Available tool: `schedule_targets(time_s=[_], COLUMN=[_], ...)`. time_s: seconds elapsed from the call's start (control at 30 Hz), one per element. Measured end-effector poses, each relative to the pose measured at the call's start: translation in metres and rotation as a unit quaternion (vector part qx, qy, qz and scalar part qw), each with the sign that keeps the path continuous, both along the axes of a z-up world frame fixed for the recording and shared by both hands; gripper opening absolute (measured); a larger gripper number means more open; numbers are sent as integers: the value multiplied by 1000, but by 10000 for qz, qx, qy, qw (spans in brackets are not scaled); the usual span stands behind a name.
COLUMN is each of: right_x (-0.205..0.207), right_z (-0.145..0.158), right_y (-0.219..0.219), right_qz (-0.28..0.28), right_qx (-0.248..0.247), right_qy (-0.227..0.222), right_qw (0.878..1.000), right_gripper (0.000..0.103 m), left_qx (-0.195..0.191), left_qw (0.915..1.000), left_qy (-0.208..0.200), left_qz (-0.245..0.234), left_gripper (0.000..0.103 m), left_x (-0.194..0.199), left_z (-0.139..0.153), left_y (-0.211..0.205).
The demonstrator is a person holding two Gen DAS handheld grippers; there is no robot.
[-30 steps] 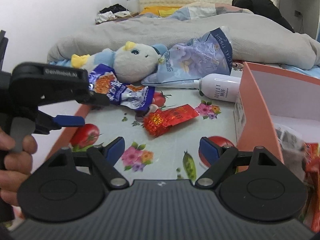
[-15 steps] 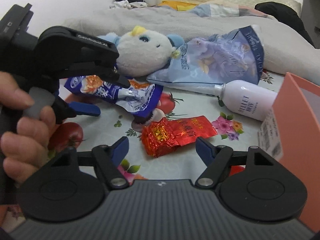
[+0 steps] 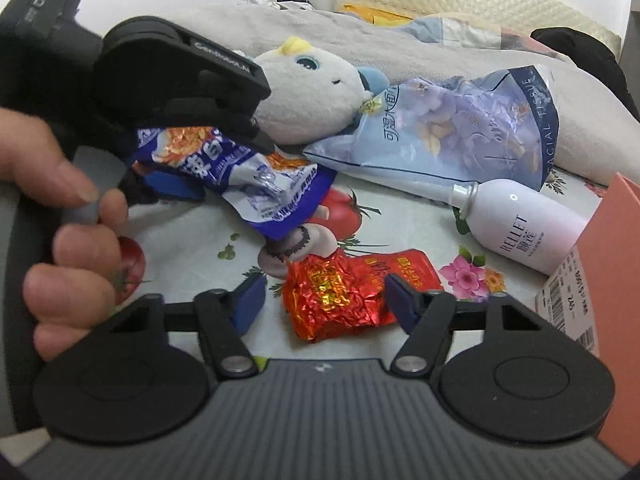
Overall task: Organize snacks
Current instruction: 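Grasp the blue snack bag with the left gripper while the right grasps the red foil packet, then lift and carry both held packets over the deeper pink box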
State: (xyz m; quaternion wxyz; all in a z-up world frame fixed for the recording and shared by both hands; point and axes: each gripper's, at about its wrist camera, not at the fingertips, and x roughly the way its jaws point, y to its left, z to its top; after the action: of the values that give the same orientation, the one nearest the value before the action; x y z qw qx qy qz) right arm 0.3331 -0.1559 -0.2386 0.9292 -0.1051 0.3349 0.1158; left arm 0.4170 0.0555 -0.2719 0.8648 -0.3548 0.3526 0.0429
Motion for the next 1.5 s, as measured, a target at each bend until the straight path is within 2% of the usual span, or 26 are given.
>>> schedule_targets(time_s=[0.03,0.1,0.13,0.2,0.57,0.7,0.8,0.87,0.97,1.1,1.23,1.37,1.5], right_x=[0,-2,-3,-3,-24,-38,-50,-57,-69,-87,-109,-129,-142], right_z=[-1,-2,-3,-2,12,19,28,35,40,42,46,52,52], right_y=[0,-1,-1,1,0,-4,-6,-8,-9,-11,-15,-20,-27], right_qz=[-9,-27,-29,-35,80,124,178,180,170,42,-145,-288,-445], right_qx=[-23,-56,-67,-107,-60,-133,-168,-139,13,205,460,515,696], right_qy=[14,-11,-2,41,329,535,544,497,472,440,485,454,632], right_qw=[10000,10000,10000,9999,9994,9984,9982,9985,9987,9988,9977,9972,9946], right_gripper=[60,54,42,41,38,38,37,37,37,36,36,36,36], left_qx=[-6,-24,-12,56,190,333,243,437,522,963,1110,1157,1204], left_qw=[10000,10000,9999,9999,9995,9985,9989,9980,9971,9921,9884,9859,9828], left_qy=[0,37,63,98,167,221,211,204,163,80,26,-23,60], left_qz=[23,71,81,39,-173,-363,-329,-399,-525,-805,-1033,-1213,-1400], left_gripper=[65,55,52,46,30,28,26,26,25,24,24,24,24], left_x=[0,3,2,2,-21,-41,-61,-75,-95,-122,-144,-168,-191], left_z=[0,-2,-2,-2,7,13,18,25,34,49,58,63,66], left_y=[1,3,5,6,12,6,6,3,1,-7,-12,-15,-20])
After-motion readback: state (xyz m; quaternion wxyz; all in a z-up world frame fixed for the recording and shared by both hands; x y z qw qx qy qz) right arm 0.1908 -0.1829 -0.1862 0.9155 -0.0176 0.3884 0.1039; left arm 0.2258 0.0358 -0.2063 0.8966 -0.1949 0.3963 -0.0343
